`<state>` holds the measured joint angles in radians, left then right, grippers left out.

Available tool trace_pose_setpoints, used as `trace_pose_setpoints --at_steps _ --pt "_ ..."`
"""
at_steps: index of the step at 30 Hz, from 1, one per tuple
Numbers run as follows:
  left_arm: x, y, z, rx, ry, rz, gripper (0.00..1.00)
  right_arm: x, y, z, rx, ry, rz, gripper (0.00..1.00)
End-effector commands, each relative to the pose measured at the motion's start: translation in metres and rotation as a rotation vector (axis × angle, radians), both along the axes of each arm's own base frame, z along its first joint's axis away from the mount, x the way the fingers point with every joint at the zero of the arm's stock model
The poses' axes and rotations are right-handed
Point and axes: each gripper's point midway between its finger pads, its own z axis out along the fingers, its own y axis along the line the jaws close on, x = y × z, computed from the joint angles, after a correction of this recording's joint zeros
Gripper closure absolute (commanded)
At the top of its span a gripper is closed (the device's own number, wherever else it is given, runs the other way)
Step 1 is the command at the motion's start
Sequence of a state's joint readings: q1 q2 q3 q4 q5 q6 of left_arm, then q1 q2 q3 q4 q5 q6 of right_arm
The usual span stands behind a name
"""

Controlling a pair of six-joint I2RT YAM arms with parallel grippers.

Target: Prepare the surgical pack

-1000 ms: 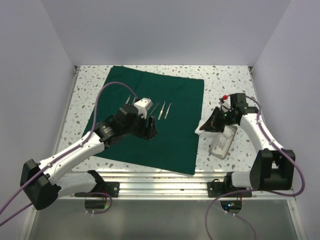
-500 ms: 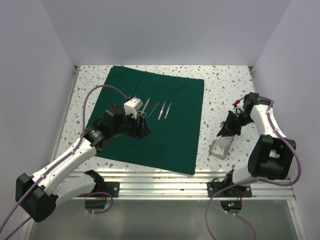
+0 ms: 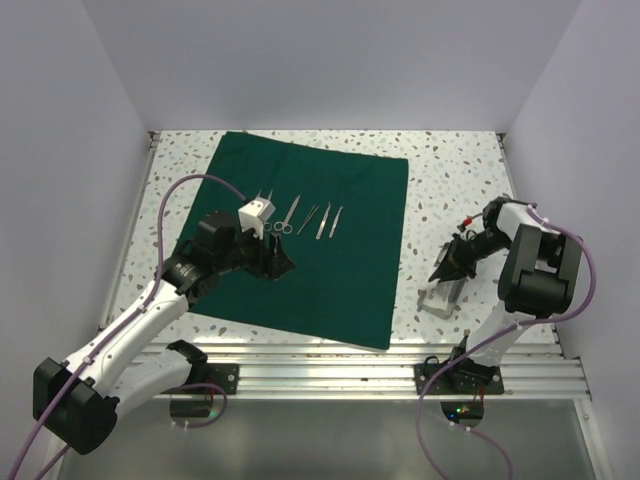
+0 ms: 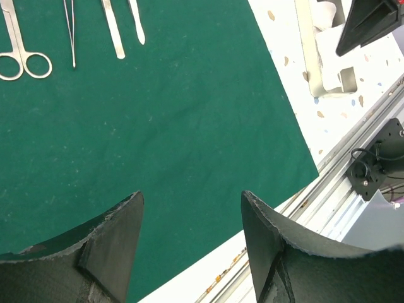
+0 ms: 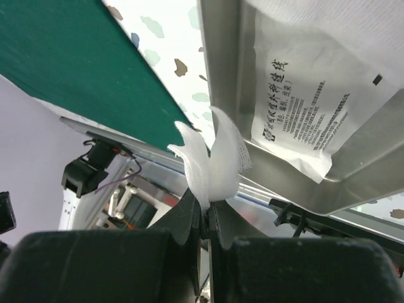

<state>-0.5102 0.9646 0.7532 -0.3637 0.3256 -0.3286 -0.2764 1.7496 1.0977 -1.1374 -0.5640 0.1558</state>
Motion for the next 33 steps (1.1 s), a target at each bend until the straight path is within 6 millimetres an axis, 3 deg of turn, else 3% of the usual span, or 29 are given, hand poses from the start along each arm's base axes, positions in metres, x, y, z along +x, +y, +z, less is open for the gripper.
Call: trace_pose_setpoints --at_steps 1,19,20,25,28,31,33 --pt "0.004 -0.002 0.011 -0.036 -0.048 -0.02 0.33 -0.003 -0.001 0.001 0.038 0.029 -0.018 1.0" --pt "0.014 0.003 0.0 -0.032 -0.023 0.0 0.34 -0.018 -0.021 -0.031 -0.046 0.177 -0.015 0.99" --pt "0.013 0.004 0.0 -0.033 -0.022 0.001 0.33 -0.019 -0.023 -0.031 -0.066 0.183 -0.017 0.93" --pt "0.012 0.005 -0.003 -0.034 -0.018 -0.001 0.33 -0.022 -0.042 -0.028 -0.207 0.158 -0.016 0.84" --pt "0.013 0.005 -0.004 -0.033 -0.018 -0.002 0.34 -0.021 -0.047 -0.022 -0.252 0.119 -0.032 0.76" --pt "0.013 0.005 -0.004 -0.04 -0.015 -0.011 0.34 -0.021 -0.052 -0.015 -0.297 0.104 -0.036 0.6" --pt "0.012 0.005 -0.005 -0.04 -0.016 -0.013 0.34 -0.021 -0.055 -0.007 -0.327 0.08 -0.046 0.58"
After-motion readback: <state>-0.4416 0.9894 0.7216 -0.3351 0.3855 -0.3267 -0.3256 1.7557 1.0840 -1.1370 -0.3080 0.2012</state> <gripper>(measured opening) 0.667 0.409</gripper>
